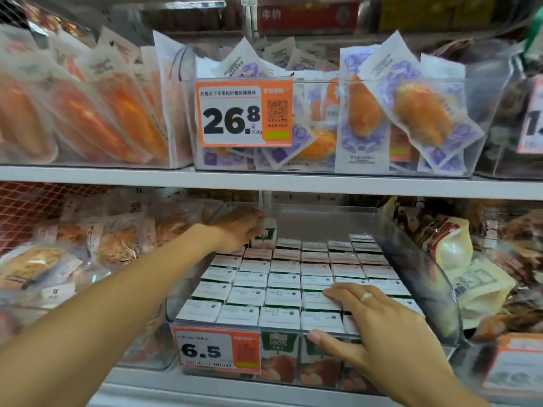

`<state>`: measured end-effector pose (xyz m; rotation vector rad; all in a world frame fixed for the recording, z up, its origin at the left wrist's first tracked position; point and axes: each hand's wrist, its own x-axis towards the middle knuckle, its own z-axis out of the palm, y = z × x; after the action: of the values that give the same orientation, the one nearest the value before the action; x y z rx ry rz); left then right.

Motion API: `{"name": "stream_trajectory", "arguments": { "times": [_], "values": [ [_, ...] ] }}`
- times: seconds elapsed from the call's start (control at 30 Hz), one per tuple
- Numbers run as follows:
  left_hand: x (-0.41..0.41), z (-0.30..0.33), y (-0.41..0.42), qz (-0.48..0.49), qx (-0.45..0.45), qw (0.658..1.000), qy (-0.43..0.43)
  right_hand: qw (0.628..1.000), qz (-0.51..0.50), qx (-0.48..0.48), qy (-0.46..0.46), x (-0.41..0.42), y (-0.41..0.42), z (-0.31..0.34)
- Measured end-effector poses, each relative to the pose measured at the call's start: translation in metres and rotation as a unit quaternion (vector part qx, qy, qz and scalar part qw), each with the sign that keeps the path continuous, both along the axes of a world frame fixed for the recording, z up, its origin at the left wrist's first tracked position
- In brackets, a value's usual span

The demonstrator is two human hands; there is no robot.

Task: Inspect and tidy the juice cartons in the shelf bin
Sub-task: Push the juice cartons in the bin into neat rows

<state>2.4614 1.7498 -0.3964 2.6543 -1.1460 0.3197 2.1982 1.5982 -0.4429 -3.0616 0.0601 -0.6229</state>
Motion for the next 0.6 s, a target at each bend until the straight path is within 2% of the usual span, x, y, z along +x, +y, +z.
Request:
{"name": "stream_trajectory", "arguments": {
  "times": [0.1,0.2,0.3,0.4,0.5,0.6],
  "values": [
    [-0.015,-0.003,0.006,-0.010,-0.082,0.997,0.007,1.000,0.002,-0.010,-0.009,-0.001,0.000,0.000],
    [-0.048,-0.001,0.012,0.000,-0.224,0.974,0.031,1.000,0.000,-0.013,-0.006,-0.002,0.000,0.000],
    [-0.086,0.003,0.016,0.043,-0.348,0.928,0.128,1.000,-0.009,-0.015,0.004,-0.001,0.000,-0.001],
    [-0.130,0.006,0.031,0.071,-0.428,0.866,0.248,0.999,-0.006,0.005,0.036,-0.002,0.001,0.003],
    [-0.178,0.007,0.058,0.067,-0.503,0.786,0.353,0.994,0.007,0.084,0.066,-0.007,0.008,0.014],
    [-0.214,0.004,0.086,0.060,-0.515,0.754,0.402,0.978,0.028,0.203,0.042,-0.015,0.031,0.025]
  ]
}}
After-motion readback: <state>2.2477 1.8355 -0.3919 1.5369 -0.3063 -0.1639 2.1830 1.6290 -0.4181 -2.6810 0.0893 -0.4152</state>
